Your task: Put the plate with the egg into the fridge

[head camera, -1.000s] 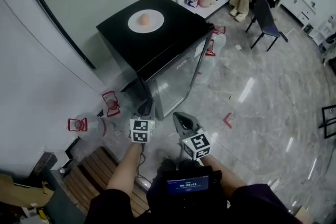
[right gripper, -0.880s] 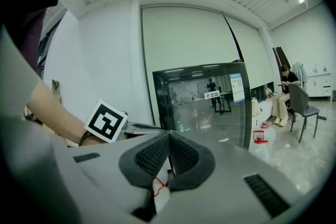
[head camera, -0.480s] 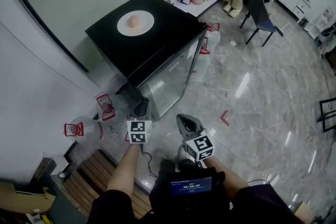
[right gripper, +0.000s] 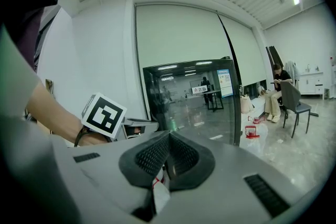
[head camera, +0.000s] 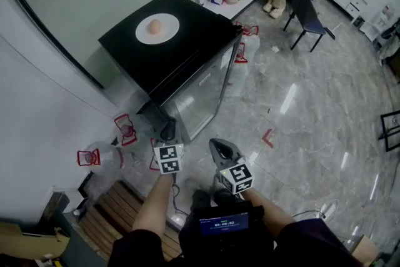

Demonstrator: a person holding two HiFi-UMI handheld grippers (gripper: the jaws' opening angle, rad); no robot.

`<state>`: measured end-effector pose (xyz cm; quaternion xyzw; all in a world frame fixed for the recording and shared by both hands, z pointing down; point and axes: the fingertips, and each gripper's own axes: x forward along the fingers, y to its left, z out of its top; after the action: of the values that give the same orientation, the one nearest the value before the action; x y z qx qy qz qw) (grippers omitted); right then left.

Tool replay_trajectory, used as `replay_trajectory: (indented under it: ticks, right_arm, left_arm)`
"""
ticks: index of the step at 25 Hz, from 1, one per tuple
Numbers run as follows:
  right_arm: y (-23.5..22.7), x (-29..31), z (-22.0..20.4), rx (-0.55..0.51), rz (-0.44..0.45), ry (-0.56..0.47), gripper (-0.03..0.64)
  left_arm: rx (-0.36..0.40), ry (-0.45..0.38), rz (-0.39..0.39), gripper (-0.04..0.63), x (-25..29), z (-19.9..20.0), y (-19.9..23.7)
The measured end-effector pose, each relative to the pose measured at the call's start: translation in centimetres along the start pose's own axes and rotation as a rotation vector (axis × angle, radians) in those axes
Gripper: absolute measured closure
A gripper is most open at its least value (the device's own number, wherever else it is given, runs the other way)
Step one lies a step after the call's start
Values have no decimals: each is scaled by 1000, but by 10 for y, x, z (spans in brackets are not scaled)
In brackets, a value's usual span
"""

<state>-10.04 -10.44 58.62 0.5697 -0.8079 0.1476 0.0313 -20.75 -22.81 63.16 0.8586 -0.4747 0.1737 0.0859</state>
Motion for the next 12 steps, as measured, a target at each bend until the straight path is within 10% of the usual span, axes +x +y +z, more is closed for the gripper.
replay_trajectory:
  ticks: [12]
  right_arm:
    - [-9, -33, -12, 28, -117, -22, 609]
  left_arm:
    - [-22, -8, 16, 557, -10, -2, -15]
